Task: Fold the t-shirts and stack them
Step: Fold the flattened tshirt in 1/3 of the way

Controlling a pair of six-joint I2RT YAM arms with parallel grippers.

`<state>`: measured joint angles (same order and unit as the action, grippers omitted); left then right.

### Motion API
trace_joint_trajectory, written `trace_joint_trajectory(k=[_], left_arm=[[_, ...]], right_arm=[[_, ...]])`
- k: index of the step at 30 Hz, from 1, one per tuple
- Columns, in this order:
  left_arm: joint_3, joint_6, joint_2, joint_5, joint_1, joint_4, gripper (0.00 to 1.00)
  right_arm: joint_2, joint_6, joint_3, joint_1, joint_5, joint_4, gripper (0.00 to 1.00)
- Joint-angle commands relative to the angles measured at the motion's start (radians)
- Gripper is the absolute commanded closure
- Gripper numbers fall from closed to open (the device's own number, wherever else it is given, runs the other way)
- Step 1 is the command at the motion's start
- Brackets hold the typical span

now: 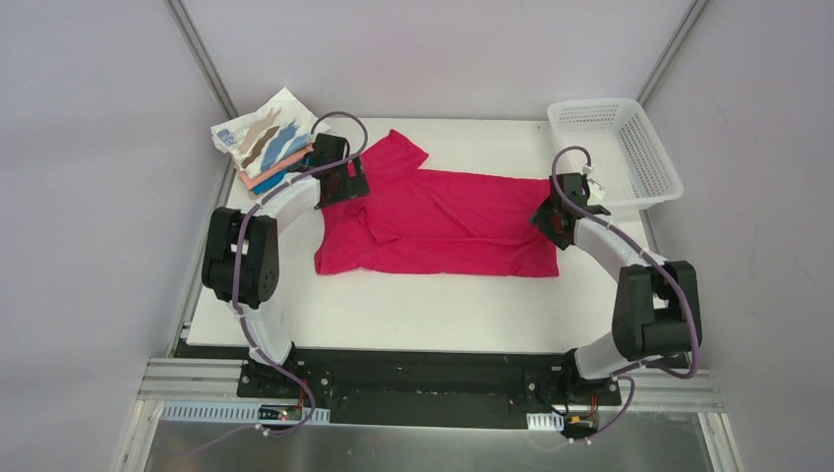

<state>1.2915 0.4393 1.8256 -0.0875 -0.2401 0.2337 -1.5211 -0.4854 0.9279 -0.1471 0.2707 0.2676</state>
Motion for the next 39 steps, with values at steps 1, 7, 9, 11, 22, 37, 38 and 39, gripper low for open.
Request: trace_joint_trajectory(k=[1,7,9,11,22,37,38,39], left_arm=[[-0.037,0.011,-0.158,0.010,0.007,0.025,0.01],[-0.274,0.125,-0.337,0.227,0.002,-0.002,0.01],[-0.350,0.156,-0.346,0.315,-0.002,-0.069,0.01],[-0.381,0.183,-0.322,0.343,-0.002,-0.101,0.01],[-0.524,0.208,-0.262,0.219,0.052,-0.102,0.01],[-0.729,0.268,-0.690,0.125,0.077,0.161,0.01],[-0.729,0.270,-0.717,0.137,0.076,0.160,0.01],[-0.727,0.274,-0.747,0.141,0.075,0.161,0.01]], right_arm=[[0.122,-0.011,-0.013,-0.002,-0.064,0.036,0.34],[0.256,-0.031,-0.182,-0.039,-0.229,-0.004,0.05],[0.245,-0.026,-0.209,-0.039,-0.291,-0.052,0.01],[0.205,-0.014,-0.201,-0.039,-0.319,-0.083,0.00],[0.103,-0.082,-0.273,0.029,-0.246,-0.042,0.00],[0.453,-0.101,-0.386,0.037,-0.360,0.239,0.01],[0.475,-0.099,-0.390,0.036,-0.381,0.239,0.00],[0.493,-0.090,-0.388,0.037,-0.397,0.236,0.00]])
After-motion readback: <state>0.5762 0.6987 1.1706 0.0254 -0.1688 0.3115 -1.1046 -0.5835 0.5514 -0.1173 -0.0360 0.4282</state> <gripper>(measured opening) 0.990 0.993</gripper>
